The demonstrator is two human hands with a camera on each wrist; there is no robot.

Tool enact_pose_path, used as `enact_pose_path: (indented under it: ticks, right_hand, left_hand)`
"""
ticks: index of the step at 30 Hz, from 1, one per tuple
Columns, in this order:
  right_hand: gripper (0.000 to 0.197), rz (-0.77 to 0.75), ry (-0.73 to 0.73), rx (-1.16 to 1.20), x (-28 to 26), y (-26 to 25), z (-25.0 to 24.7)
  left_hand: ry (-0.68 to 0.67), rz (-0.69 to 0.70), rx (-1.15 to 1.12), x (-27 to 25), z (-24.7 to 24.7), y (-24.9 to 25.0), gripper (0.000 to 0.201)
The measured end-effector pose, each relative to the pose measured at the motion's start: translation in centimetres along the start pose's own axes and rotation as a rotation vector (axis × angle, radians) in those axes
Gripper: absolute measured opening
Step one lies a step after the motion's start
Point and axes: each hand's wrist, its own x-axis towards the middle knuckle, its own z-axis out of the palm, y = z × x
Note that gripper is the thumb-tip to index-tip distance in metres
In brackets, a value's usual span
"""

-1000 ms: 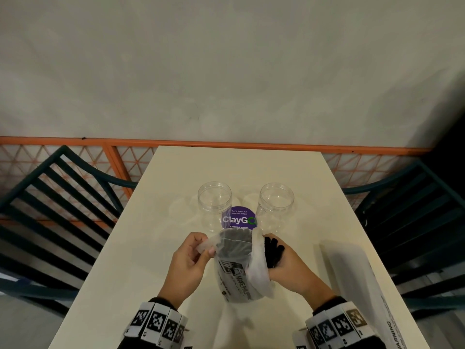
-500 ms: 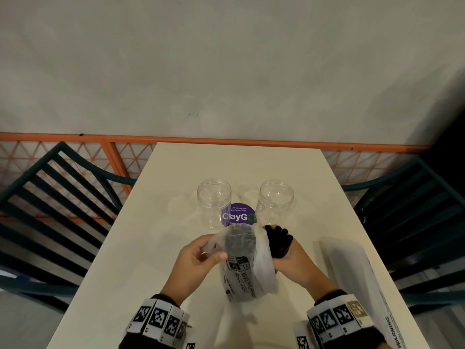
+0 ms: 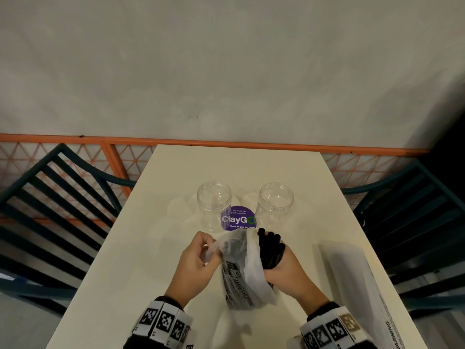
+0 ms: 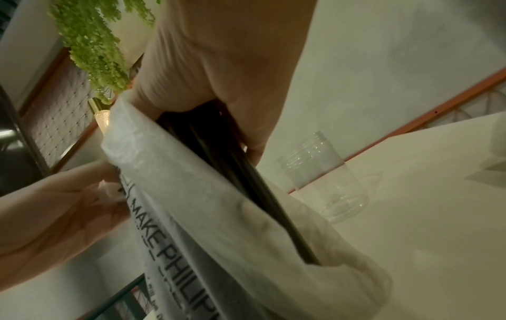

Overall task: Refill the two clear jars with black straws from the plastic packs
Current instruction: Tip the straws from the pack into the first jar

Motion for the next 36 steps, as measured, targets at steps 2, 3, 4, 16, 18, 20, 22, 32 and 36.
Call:
enact_pose_path:
  ticks: [2,3,4,16,18,20,22,32,36]
  right_hand:
    - [0.035,-0.003,0.026,-0.025,0.0,0.0,0.0]
    - [0.031,0.001,0.031,-0.030,0.0,-0.1,-0.1]
    - [0.029,0.004,0.032,-0.027,0.1,-0.2,-0.2]
    - [0.067,0.039,-0.036,0.064,-0.2,-0.2,-0.6]
    - [0.067,0.050,-0.057,0.072,-0.2,0.0,-0.5]
    - [0.068,0.062,-0.064,0.072,-0.1,0.3,-0.3]
    - [0.066,0.066,-0.047,0.070,0.0,0.4,-0.1]
    - [0.067,0.029,-0.057,-0.026,0.3,0.3,-1.1]
    - [0.075,0.034,-0.073,-0.059,0.2,0.4,-1.3]
  left_hand:
    - [-0.205,-0.042,-0.092,-0.1,-0.6,0.6,0.033]
    - [-0.251,-0.048,-0.101,-0.3,-0.8,0.8,0.048]
    - [-0.262,-0.044,-0.099,-0.2,-0.9,0.9,0.056]
    - [0.137,-0.079,-0.258,0.6,0.3,-0.9,0.024]
    - [0.098,-0.068,-0.298,0.2,0.5,-1.2,0.016]
    - [0.043,-0.052,-0.295,-0.1,0.6,-1.6,0.033]
    - [-0.009,-0.048,-0.314,-0.5,0.7,-1.5,0.041]
    - [-0.104,-0.054,-0.199,0.8,-0.2,0.4,0.019]
    - [-0.109,-0.068,-0.162,1.0,0.2,0.2,0.014]
